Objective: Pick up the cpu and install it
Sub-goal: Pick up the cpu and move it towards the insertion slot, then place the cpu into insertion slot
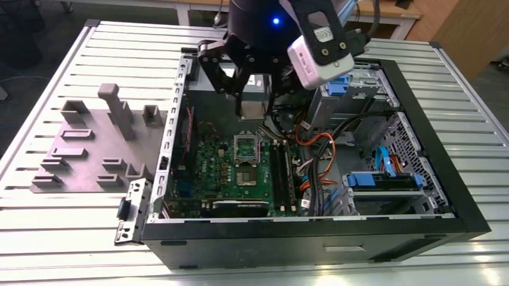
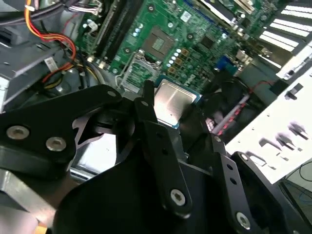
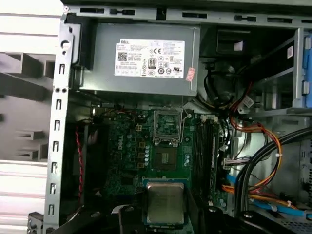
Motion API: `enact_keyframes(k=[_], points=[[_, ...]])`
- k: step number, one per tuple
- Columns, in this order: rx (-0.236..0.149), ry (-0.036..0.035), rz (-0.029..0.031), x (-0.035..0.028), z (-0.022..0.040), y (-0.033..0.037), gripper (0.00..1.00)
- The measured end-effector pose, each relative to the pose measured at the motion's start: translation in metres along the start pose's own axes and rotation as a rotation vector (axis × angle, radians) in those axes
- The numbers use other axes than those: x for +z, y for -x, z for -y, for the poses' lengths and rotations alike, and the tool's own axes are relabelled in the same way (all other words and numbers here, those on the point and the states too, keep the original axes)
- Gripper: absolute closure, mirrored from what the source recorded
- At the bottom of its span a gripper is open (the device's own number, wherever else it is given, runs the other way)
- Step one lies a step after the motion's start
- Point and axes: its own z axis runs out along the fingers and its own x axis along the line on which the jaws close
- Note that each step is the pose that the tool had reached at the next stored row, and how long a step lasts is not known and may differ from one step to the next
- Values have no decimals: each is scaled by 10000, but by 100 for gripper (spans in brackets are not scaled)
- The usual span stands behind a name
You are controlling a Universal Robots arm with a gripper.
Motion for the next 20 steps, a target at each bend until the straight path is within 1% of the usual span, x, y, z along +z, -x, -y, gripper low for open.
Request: enact_keyframes(k=[5, 10, 17, 20], points=[[76, 2, 4, 13, -58, 61, 55], [234, 5, 10, 23, -81, 126, 55], [262, 4, 10, 25, -82, 129, 55], [262, 6, 11, 35, -82, 130, 55]])
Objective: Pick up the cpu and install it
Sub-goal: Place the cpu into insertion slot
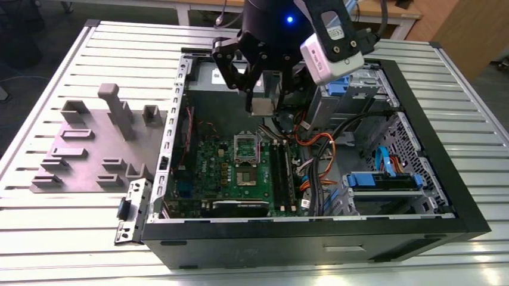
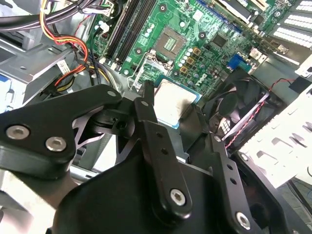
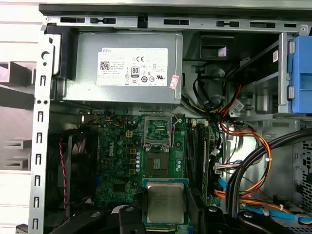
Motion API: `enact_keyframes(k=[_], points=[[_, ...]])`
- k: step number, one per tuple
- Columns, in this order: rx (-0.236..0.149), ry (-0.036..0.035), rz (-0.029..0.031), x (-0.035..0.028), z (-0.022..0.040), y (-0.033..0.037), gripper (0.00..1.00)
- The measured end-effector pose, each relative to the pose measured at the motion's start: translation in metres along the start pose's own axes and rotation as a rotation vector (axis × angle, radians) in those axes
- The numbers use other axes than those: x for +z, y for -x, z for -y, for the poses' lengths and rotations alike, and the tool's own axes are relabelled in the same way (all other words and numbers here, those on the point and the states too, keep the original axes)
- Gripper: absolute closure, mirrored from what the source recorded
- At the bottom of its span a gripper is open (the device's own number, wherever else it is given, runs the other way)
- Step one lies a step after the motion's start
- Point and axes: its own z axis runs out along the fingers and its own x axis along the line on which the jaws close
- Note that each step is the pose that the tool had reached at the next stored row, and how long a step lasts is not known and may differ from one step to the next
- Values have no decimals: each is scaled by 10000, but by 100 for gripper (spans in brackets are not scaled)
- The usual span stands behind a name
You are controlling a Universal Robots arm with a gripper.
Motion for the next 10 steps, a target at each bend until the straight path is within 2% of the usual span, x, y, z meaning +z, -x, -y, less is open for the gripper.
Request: enact_keyframes(k=[10], points=[[0, -1, -1, 48, 2, 1, 55]])
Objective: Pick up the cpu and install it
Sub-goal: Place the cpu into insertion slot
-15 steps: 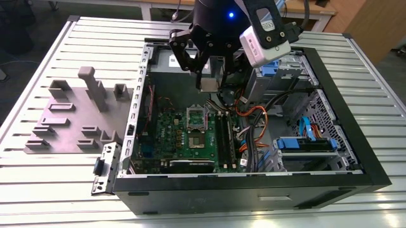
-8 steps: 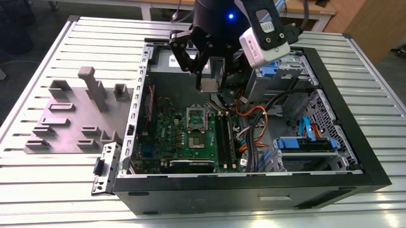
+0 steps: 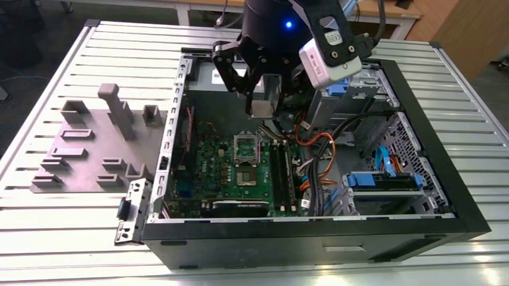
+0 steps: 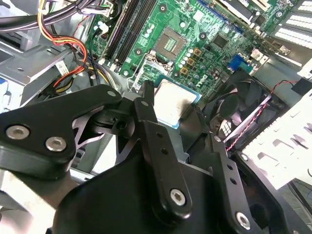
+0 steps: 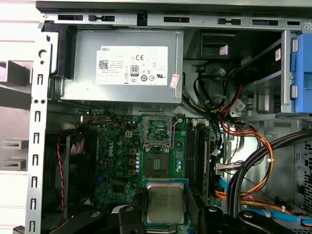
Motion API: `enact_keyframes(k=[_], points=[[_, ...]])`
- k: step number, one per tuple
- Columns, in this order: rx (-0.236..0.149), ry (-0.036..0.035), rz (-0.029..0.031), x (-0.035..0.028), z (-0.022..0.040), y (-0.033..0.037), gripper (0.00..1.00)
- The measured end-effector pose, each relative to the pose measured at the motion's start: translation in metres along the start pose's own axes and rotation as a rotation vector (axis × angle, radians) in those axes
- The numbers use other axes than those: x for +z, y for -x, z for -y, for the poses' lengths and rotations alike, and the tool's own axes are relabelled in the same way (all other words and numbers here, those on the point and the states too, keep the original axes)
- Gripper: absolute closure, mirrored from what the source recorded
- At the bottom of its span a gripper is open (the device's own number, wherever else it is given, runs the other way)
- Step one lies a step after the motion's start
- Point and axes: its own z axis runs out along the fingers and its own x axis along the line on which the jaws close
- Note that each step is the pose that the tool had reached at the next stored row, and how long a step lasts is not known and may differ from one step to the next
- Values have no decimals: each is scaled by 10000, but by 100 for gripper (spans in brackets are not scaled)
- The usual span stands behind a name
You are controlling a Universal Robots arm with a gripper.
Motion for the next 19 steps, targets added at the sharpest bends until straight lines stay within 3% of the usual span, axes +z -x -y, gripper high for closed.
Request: enact_keyframes(k=[19], points=[[0, -1, 0, 37, 2, 1, 55]])
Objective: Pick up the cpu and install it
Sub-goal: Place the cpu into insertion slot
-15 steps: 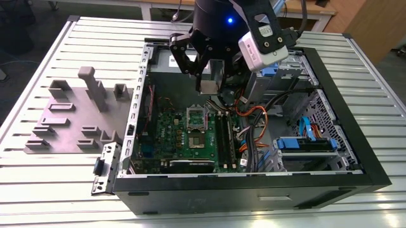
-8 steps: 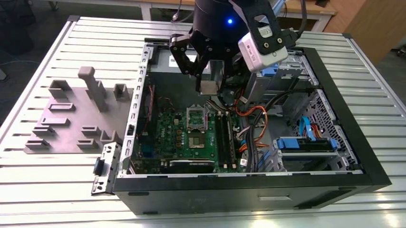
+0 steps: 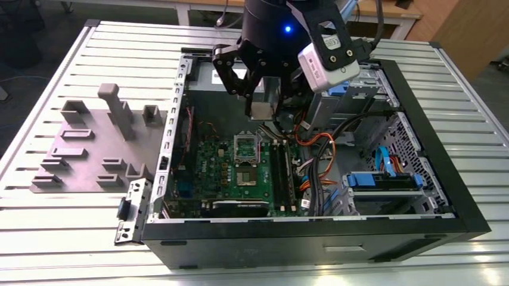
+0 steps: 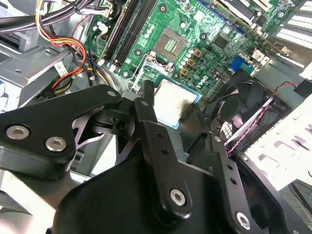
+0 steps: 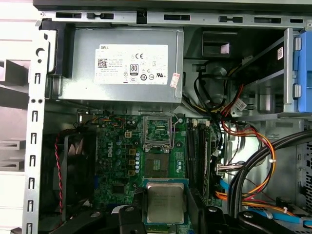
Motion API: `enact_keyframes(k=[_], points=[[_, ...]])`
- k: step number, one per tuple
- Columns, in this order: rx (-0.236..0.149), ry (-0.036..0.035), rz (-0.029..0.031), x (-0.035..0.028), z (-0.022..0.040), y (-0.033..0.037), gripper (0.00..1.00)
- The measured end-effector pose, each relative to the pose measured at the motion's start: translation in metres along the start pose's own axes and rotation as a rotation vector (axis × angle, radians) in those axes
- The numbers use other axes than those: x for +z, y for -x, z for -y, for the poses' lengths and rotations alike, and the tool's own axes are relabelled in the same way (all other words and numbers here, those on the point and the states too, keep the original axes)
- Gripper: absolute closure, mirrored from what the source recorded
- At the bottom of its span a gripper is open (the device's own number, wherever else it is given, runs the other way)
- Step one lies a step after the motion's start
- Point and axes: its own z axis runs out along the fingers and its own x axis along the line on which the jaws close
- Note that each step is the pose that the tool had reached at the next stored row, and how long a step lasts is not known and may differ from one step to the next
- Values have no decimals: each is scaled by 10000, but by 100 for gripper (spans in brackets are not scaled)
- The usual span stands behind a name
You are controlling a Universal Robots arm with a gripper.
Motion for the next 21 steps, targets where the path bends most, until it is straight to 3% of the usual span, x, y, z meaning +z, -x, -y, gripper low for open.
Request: enact_keyframes(k=[21], points=[[0, 1, 1, 64, 6, 1, 55]])
